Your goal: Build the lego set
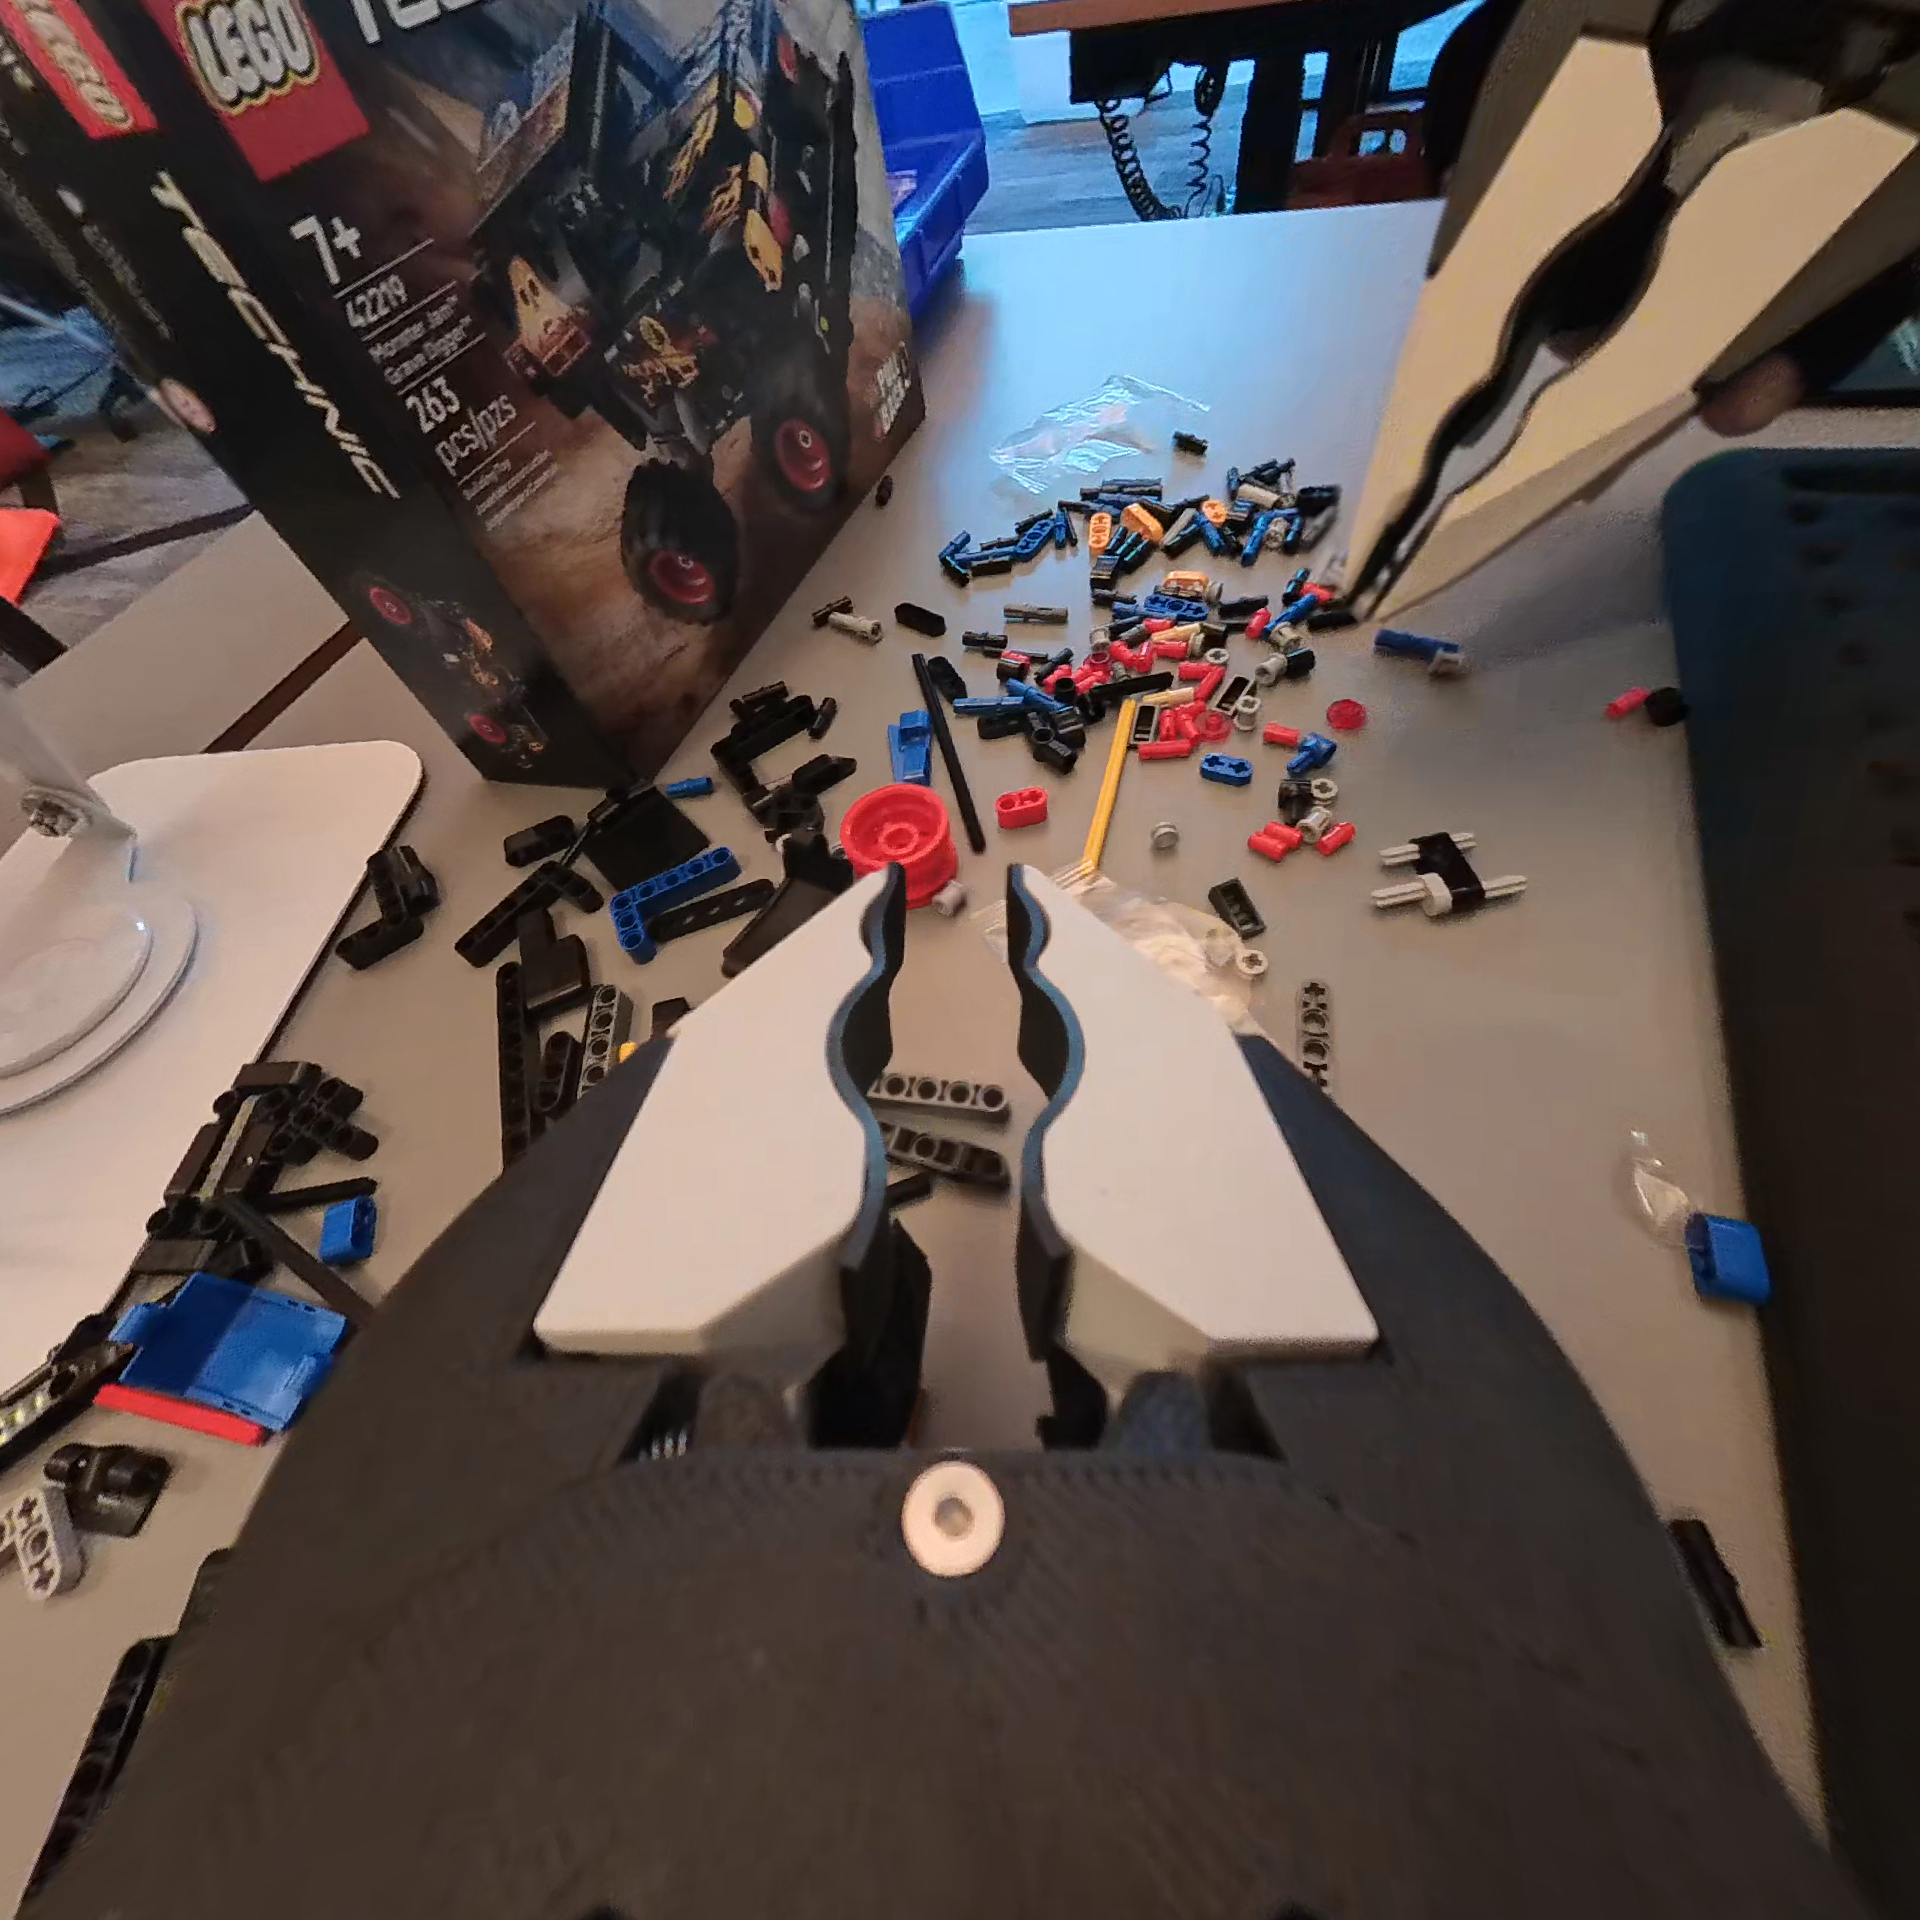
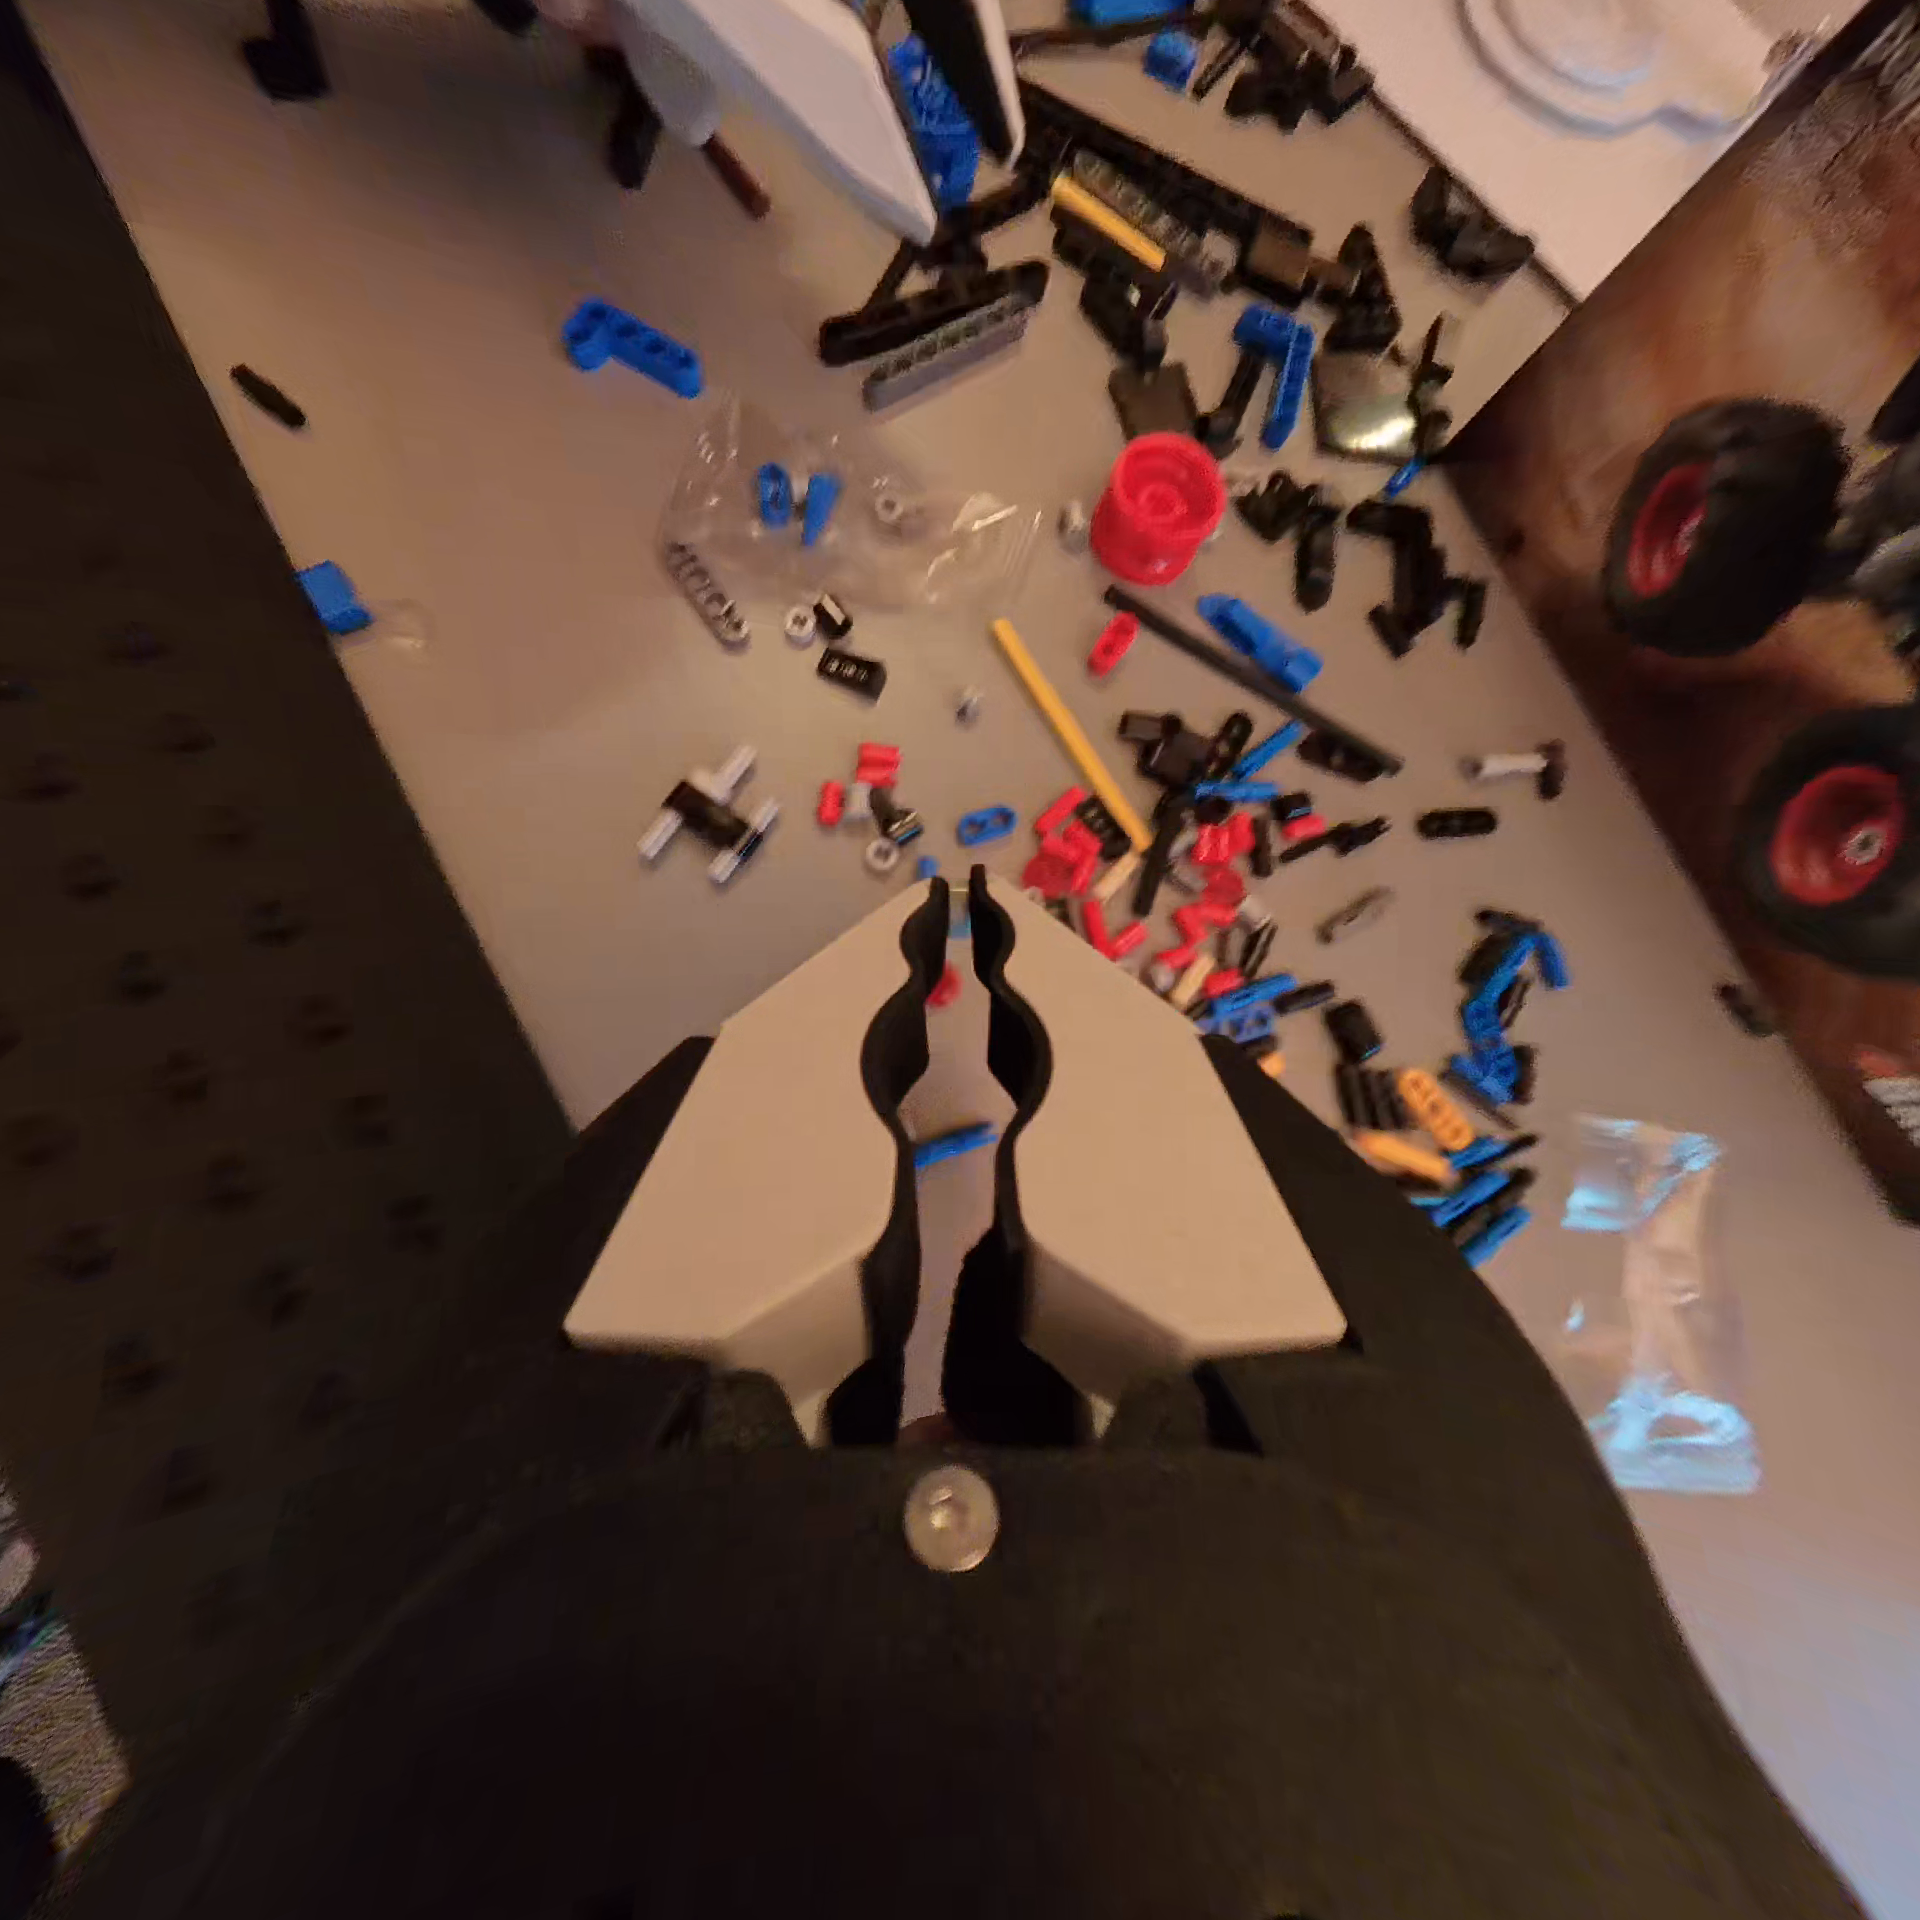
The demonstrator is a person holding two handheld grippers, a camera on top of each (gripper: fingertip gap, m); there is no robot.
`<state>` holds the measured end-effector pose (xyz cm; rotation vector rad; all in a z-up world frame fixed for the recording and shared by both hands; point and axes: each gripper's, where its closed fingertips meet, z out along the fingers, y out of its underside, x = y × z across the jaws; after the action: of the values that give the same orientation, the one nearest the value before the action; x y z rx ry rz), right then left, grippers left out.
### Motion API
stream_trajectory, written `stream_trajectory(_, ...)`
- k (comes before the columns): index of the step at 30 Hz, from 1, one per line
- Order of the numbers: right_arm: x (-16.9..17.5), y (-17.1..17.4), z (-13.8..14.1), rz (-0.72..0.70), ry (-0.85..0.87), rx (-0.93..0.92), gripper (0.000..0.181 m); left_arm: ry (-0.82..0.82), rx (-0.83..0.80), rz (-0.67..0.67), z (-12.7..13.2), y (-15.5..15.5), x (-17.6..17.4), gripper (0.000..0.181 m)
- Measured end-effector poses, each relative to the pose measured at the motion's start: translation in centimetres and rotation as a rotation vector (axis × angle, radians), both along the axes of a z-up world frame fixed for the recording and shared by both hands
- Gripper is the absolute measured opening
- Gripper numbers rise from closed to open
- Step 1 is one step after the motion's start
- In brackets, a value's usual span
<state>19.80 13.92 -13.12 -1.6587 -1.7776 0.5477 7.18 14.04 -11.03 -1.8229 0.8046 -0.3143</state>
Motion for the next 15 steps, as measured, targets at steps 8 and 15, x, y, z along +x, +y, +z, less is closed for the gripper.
stream_trajectory(8,1.1,-3.7,-2.9,0.021,-0.042,-0.085,0.003,0.061,0.011,-0.166,-0.1,-2.2,2.9,0.018)
stream_trajectory(15,0.9,-4.6,-3.6,0.042,-0.062,-0.098,0.003,0.184,-0.029,-0.362,-2.0,-5.1,6.3,0.020)
